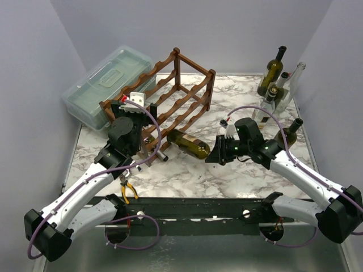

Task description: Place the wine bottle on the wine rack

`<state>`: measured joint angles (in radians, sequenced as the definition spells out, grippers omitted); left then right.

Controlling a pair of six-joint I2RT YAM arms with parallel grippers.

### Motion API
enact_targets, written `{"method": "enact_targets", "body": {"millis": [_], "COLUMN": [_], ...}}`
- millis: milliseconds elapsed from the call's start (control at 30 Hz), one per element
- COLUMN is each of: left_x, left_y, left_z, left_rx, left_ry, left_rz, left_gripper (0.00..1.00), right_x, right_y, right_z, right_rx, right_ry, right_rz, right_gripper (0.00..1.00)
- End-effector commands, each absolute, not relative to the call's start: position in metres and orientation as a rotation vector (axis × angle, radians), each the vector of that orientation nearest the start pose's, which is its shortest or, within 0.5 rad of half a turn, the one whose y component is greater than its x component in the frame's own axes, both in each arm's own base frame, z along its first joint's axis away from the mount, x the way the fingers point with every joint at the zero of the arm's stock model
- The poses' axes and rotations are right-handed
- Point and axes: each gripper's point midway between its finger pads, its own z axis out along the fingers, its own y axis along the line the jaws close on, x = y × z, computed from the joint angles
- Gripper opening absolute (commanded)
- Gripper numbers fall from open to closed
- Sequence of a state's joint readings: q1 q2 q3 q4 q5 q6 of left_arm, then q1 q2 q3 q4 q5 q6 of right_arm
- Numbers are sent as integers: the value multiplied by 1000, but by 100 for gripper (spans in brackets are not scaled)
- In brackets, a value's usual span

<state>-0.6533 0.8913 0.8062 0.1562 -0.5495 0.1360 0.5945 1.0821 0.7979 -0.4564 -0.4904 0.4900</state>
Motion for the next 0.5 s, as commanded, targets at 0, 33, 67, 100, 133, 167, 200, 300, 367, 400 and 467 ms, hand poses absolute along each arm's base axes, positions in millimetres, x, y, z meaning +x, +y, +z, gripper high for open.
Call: {"method": "enact_targets", "body": {"millis": [0,33,67,100,133,167,200,300,367,400,467], "left_x": [325,326,328,330,331,332,333,333,333,334,336], "left_y": [-98,-99,-99,-99,-99,-97,-96,-94,-93,-94,-93], "left_z": [334,333,331,329,327,325,324,322,322,320,319], "left_rx": [-8,-12,-4,-22,-23,-25,-26,-23,-17,-13,16], "left_ry": [1534,1540,1548,1555,1561,1568,1572,1574,1575,1579,1584], "left_rz": [4,-11,-11,-33,-31,-23,-17,0,9,13,45], "left_gripper": [98,98,98,98,98,98,98,97,97,97,97], "right_x": [206,208,210,212,215,217,219,227,234,239,247], "right_y": [269,270,272,273,275,276,278,284,289,291,298], "right_z": [205,205,203,203,201,199,197,189,184,183,178], "right_rx": [-447,-446,-443,-442,-441,-440,-443,-449,-445,-437,-435], "right_ry": [2161,2153,2151,2142,2134,2128,2116,2077,2040,2024,2009], "right_rz": [1210,1212,1215,1216,1217,1219,1221,1233,1242,1244,1255], "right_gripper": [1,1,1,1,1,0,1,1,1,1,1]}}
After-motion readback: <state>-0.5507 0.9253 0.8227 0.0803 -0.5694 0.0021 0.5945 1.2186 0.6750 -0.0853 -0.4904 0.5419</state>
